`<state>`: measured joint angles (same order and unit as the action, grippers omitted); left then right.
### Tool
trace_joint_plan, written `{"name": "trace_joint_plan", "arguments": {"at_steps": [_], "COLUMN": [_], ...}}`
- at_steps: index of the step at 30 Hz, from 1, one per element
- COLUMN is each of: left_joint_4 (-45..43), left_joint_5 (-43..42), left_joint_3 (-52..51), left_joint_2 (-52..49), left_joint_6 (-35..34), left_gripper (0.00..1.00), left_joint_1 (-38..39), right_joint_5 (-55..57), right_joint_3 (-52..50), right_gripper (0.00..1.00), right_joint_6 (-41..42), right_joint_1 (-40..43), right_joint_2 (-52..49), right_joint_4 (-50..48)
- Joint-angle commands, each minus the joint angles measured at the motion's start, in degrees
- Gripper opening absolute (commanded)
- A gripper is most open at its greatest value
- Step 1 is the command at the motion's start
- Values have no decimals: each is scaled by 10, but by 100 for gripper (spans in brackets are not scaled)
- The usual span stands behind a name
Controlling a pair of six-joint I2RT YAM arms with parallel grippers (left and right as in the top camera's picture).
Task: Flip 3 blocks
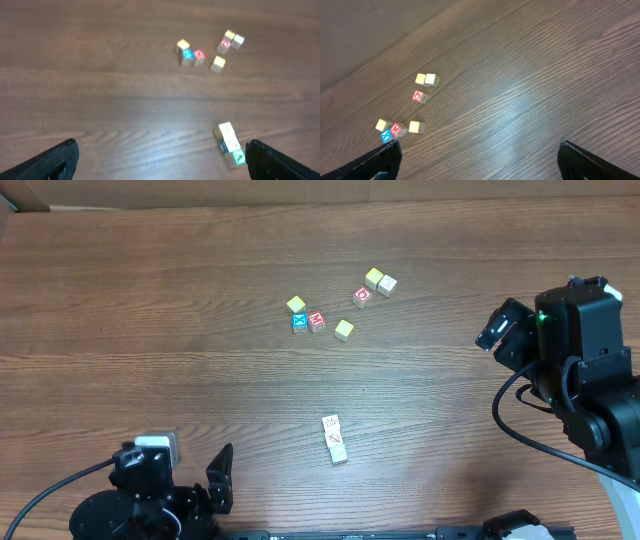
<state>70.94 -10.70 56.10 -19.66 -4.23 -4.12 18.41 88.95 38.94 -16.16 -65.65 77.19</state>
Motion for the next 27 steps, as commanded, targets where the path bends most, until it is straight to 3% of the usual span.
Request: {"name": "trace_joint_plan", "arguments": {"at_steps": [1, 27], "left_joint_4": [13, 15], "left_joint_5": [-10, -9], "left_joint_3": [6, 6], "left_joint_2": [2, 2], "left_joint_6": [12, 13], "left_gripper": [100, 100], "left_joint_1": [1, 1], "right_joint_5": [10, 10], "right_joint_3": [11, 11], "right_gripper": [100, 100], "right_joint_6": [-7, -6], "right_joint_1": [2, 2], "right_joint_2": [-3, -17], "right_joint_4": [-1, -2]}}
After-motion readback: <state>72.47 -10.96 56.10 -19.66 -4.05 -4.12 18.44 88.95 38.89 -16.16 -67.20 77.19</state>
